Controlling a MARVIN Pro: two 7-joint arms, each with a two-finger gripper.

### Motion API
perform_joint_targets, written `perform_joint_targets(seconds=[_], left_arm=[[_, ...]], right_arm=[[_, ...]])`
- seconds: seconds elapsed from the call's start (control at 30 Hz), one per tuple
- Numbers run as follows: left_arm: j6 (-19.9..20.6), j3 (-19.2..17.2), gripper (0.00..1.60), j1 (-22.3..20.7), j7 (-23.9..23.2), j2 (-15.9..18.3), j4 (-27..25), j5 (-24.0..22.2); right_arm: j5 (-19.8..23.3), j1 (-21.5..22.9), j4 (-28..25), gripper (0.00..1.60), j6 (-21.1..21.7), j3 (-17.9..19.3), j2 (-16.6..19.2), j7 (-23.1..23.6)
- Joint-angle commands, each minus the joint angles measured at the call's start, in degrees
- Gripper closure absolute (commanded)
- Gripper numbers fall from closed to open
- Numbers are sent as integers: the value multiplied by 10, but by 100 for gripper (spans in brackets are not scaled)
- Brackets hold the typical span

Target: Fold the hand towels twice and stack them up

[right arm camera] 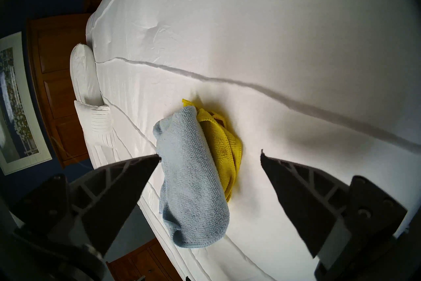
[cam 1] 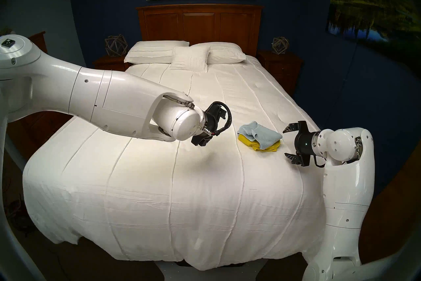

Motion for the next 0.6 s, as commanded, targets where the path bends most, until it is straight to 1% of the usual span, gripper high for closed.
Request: perform_joint_targets(seconds=[0.0,0.57], left_arm=[[-2,-1,0,-19,-14,8,-1,0],[-2,6,0,-25,-21,5,-2,0]], right_arm=[[-1,5,-16,0,-1,-3,-3,6],[-4,5,-16,0,-1,-3,-5,7]])
